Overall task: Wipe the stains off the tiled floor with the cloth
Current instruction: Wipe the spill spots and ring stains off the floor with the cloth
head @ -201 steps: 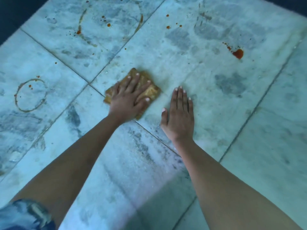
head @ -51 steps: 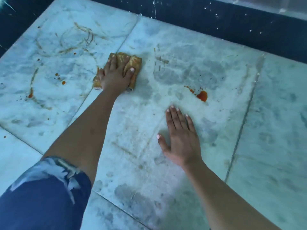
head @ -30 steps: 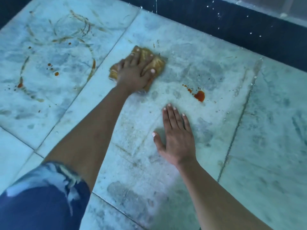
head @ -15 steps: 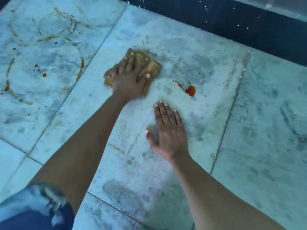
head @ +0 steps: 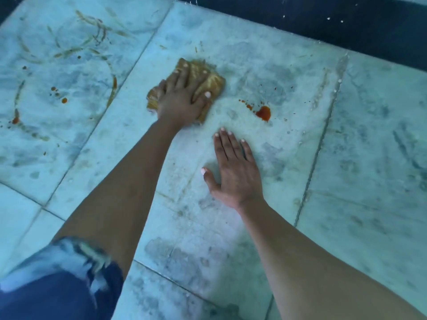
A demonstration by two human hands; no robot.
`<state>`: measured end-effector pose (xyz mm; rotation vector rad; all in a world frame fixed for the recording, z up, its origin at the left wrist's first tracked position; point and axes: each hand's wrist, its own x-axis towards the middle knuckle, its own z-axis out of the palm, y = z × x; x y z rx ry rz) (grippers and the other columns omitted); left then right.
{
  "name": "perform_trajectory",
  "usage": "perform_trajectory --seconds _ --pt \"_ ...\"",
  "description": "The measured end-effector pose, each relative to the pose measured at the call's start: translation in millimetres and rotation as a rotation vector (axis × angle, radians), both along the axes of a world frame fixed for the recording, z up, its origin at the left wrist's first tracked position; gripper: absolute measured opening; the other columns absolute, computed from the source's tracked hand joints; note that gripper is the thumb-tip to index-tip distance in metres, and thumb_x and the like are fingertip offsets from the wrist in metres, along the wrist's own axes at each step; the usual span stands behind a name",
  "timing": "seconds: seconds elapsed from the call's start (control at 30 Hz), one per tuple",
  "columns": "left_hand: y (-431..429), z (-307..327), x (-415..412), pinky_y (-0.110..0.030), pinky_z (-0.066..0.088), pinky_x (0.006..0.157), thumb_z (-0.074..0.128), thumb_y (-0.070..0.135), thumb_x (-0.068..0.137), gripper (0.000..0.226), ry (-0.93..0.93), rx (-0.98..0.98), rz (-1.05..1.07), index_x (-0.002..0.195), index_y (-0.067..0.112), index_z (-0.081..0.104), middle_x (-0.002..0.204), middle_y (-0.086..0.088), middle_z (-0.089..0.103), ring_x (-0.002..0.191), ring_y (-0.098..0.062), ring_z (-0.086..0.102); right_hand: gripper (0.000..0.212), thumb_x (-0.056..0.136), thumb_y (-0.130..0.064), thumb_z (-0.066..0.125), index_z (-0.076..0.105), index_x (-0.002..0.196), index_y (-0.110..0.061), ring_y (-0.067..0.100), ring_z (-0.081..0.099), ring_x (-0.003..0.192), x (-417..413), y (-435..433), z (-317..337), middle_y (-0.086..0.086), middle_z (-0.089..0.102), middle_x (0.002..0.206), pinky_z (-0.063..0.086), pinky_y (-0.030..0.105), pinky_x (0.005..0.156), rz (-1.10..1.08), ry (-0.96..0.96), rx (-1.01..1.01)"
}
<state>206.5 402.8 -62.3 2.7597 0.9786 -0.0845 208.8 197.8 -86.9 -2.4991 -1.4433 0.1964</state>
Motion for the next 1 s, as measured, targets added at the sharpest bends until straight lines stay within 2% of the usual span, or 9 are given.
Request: perform_trajectory --seconds 0.1,0.23,0.3,0.4,0.5,0.63,0.77,0.9,1.0 --pt "-18.9 -6.6 -51.9 -0.044 0.004 0.114 0.024 0.061 0.089 0.058 -0.053 0.014 -0.056 0.145 0.045 0.021 0.159 0.003 0.008 0.146 -0.02 0.007 0.079 0.086 -0.053 0.023 0.019 0.149 -0.006 0.019 0.011 0.145 0.5 -1.0 1.9 0.01 0.014 0.158 -0.002 0.035 0.117 -0.003 -0.015 0.001" --pt "-8.8 0.3 -65.2 -0.048 0.001 0.115 0.029 0.054 0.097 0.051 -0.01 -0.042 0.297 0.146 0.044 0.019 0.16 0.002 0.004 0.146 -0.023 0.004 0.074 0.094 -0.048 0.033 0.007 0.151 -0.008 0.016 -0.002 0.146 3.9 -3.5 3.5 0.007 0.002 0.159 -0.007 0.034 0.117 0.038 0.016 -0.016" --pt "-19.4 5.1 -45.3 -0.05 -0.001 0.115 0.027 0.053 0.097 0.052 0.014 -0.07 0.338 0.147 0.042 0.016 0.16 0.0 0.0 0.146 -0.025 0.001 0.071 0.095 -0.046 0.033 0.009 0.15 -0.008 0.016 0.001 0.146 2.6 -7.0 9.3 0.007 0.005 0.159 -0.006 0.031 0.117 0.035 0.081 0.044" --pt "-35.5 7.6 -16.2 -0.05 -0.002 0.115 0.024 0.053 0.098 0.052 -0.002 -0.107 0.283 0.148 0.039 0.017 0.16 0.0 -0.001 0.146 -0.026 0.0 0.069 0.096 -0.047 0.025 0.008 0.15 -0.008 0.019 0.001 0.146 17.7 -36.0 5.1 0.008 0.005 0.159 -0.008 0.033 0.116 -0.224 0.083 0.042" --pt "-37.5 9.6 8.4 -0.05 0.003 0.114 0.024 0.051 0.098 0.051 -0.079 -0.159 0.276 0.147 0.037 0.021 0.16 0.0 0.006 0.145 -0.027 0.008 0.076 0.09 -0.053 0.013 0.01 0.15 -0.006 0.023 0.005 0.146 35.9 -83.3 -4.0 0.01 0.008 0.159 -0.005 0.041 0.117 -0.444 -0.075 -0.034" --pt "-48.2 10.9 43.3 -0.049 0.004 0.115 0.024 0.051 0.099 0.053 -0.112 -0.21 0.204 0.148 0.031 0.023 0.159 0.001 0.011 0.145 -0.025 0.011 0.074 0.089 -0.049 0.025 0.028 0.146 -0.002 0.029 0.023 0.142 40.7 -90.1 -7.6 0.016 0.026 0.153 0.008 0.045 0.116 -0.449 -0.12 0.022" --pt "-95.0 12.4 64.5 -0.047 0.0 0.115 0.026 0.053 0.098 0.053 -0.077 -0.209 -0.005 0.147 0.036 0.022 0.16 0.003 0.007 0.146 -0.02 0.005 0.074 0.089 -0.05 0.026 0.027 0.147 -0.004 0.029 0.021 0.143 39.0 -90.0 -2.9 0.015 0.024 0.154 0.006 0.044 0.116 -0.445 -0.107 0.0" --pt "-123.7 -2.4 28.6 -0.049 0.001 0.115 0.026 0.064 0.09 0.059 -0.036 -0.028 -0.279 0.146 0.046 0.016 0.16 0.001 0.004 0.146 -0.023 0.002 0.075 0.089 -0.05 0.024 0.021 0.148 -0.004 0.028 0.015 0.144 38.5 -89.8 -1.2 0.015 0.018 0.156 0.003 0.044 0.117 -0.449 -0.081 -0.023" --pt "-93.6 -3.4 26.9 -0.048 0.004 0.115 0.027 0.062 0.092 0.057 -0.019 0.02 -0.158 0.146 0.046 0.015 0.16 0.001 0.005 0.146 -0.025 0.005 0.075 0.09 -0.05 0.025 0.02 0.148 -0.003 0.028 0.014 0.145 39.1 -89.8 -1.7 0.015 0.016 0.156 0.004 0.045 0.117 -0.452 -0.072 -0.029"
